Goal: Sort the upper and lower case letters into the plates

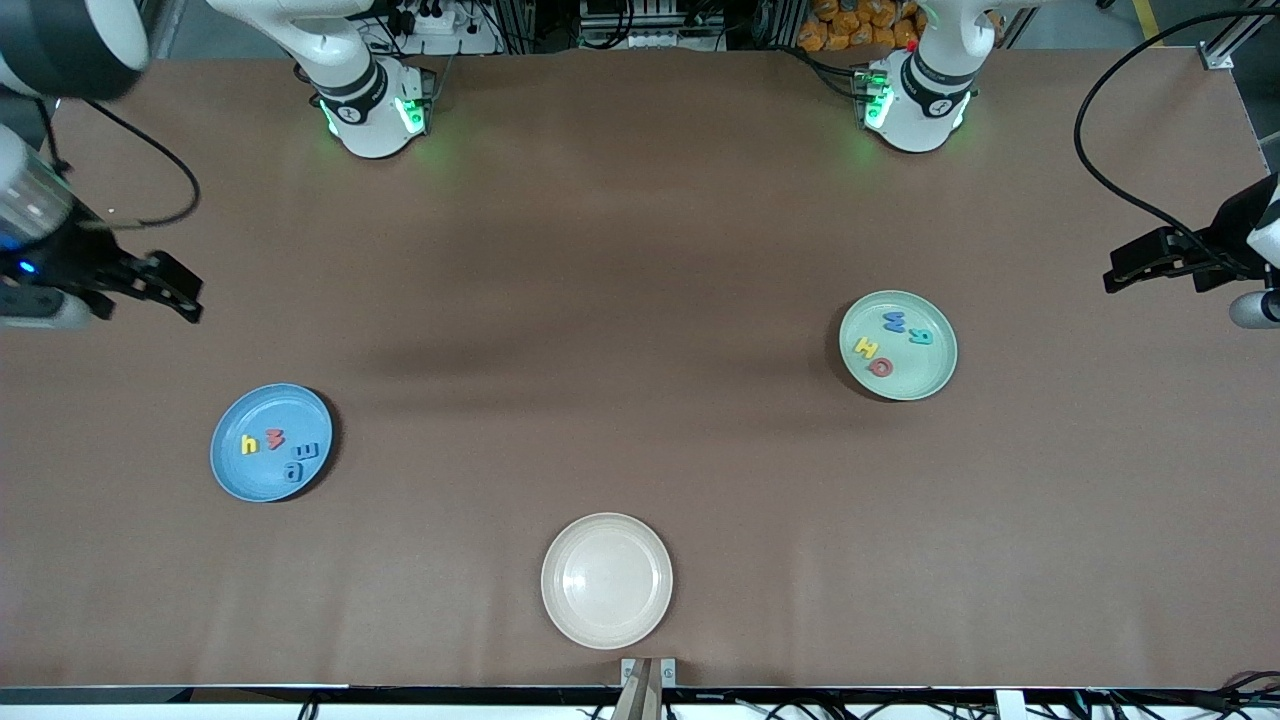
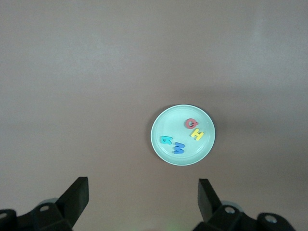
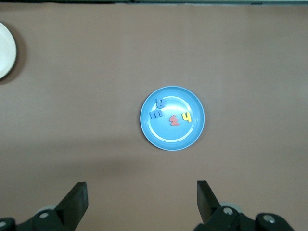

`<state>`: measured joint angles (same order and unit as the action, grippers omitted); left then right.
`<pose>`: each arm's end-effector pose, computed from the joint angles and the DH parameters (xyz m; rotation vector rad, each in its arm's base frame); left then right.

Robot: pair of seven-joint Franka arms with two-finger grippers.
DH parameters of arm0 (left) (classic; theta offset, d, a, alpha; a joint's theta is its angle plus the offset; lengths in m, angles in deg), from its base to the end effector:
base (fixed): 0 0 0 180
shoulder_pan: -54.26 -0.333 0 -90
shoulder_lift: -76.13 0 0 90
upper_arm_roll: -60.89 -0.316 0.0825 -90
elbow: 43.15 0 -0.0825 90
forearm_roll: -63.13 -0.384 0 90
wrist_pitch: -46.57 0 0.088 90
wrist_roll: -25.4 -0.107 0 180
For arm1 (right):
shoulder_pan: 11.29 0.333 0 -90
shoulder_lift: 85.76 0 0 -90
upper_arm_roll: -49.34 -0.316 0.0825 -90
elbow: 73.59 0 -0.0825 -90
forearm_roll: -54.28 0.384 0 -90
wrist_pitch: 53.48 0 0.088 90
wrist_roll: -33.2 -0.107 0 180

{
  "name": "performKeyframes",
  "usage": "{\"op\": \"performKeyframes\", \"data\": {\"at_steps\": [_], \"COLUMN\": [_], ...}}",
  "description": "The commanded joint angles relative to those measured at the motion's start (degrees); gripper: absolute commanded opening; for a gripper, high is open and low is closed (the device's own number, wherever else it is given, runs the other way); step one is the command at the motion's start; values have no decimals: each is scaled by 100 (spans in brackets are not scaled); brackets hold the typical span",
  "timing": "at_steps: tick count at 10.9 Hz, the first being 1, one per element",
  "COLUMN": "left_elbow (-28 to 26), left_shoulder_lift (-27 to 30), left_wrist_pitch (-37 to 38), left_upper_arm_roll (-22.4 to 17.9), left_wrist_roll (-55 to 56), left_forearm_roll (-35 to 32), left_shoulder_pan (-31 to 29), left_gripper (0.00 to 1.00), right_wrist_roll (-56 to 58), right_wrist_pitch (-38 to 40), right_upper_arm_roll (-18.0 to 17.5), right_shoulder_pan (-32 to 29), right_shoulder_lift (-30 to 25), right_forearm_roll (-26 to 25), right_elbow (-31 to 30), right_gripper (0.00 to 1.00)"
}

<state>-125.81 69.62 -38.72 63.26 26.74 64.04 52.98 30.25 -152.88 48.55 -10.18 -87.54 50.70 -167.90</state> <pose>0.5810 -0.0114 0.6130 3.1207 0.0058 -0.1062 0.5600 0.0130 0.6214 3.0783 -0.0182 0.1887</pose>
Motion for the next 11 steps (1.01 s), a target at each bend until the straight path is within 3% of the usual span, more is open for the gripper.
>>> {"op": "performKeyframes", "data": {"at_steps": [1, 11], "left_elbow": [39, 39], "left_shoulder_lift": [9, 9], "left_wrist_pitch": [91, 83], "left_upper_arm_roll": [-9, -9], "left_wrist_roll": [59, 59], "left_forearm_roll": [-56, -82], "left_shoulder_pan": [22, 22], "left_gripper": [100, 100], "right_wrist_roll": [330, 418], "right_wrist_pitch": [961, 1247], "right_upper_arm_roll": [106, 106], "right_shoulder_pan": [4, -23], "right_shoulder_lift": [133, 134], "right_forearm_roll": [392, 394], "right_elbow": [1043, 1240], "right_gripper": [100, 100]}}
